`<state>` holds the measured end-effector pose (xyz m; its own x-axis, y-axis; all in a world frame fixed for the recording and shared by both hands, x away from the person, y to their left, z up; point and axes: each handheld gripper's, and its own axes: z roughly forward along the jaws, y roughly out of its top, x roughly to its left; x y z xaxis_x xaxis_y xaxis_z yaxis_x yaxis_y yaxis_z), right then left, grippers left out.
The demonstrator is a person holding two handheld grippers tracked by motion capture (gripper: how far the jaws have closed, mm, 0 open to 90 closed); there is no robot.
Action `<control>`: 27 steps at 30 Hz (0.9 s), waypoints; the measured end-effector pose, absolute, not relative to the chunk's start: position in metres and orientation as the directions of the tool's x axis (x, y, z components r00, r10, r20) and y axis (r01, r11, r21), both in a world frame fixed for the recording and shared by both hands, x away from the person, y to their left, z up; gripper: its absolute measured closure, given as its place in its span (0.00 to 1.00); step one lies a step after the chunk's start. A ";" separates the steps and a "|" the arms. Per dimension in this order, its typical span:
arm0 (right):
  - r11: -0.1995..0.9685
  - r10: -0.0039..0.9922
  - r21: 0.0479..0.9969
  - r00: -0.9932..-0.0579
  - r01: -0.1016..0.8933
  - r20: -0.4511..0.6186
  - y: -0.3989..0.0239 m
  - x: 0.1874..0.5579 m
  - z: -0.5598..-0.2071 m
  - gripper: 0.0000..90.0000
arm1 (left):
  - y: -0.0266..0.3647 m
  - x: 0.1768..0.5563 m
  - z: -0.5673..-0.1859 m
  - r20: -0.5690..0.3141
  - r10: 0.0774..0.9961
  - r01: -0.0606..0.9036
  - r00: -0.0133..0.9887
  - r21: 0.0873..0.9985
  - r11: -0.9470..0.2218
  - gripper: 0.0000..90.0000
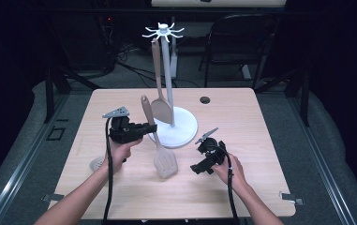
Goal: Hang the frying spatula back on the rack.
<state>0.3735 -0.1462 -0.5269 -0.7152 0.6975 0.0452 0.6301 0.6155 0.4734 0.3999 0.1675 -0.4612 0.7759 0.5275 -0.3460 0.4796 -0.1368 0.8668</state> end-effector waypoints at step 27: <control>0.639 0.691 0.454 -0.723 0.621 0.016 -0.146 0.375 -0.530 0.00 | 0.151 0.421 -0.433 -0.268 0.500 0.421 0.824 0.879 -0.224 0.86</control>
<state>0.3755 -0.1461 -0.5296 -0.7231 0.6905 0.0160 0.6205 0.6393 0.4541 0.4211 0.1509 -0.4331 0.8237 0.4998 -0.2678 0.4214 -0.2235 0.8789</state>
